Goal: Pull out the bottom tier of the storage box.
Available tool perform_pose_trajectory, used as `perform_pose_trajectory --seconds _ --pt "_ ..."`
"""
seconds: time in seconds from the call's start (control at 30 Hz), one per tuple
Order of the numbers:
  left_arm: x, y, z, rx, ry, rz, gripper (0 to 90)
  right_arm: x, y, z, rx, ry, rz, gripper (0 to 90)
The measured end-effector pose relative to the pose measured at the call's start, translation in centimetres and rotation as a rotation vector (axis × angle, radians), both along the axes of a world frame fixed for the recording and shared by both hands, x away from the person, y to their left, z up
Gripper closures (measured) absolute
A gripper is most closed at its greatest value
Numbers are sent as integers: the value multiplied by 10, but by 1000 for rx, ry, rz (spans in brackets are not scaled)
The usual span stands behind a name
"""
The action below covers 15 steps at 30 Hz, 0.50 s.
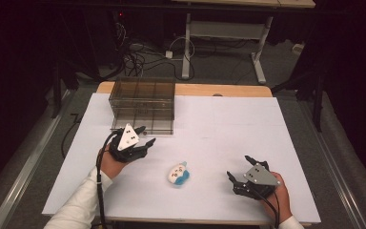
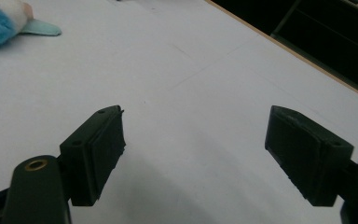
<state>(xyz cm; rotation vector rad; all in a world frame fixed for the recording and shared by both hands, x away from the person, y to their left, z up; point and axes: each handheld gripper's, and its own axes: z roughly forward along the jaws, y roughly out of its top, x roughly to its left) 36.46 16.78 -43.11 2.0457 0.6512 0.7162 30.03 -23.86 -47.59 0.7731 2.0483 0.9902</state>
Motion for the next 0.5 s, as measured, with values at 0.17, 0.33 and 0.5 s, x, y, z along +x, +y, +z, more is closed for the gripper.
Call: perform_pose_trajectory --seconds 0.17,0.33,0.5 --pt "-15 -15 -4 25 24 -53 315 0 0 0 2 0 3 206" --pt "-29 -29 -10 49 62 -103 269 0 0 0 1 -2 6 206" --pt "-41 -45 -19 69 102 -163 225 0 2 3 16 -34 15 206"
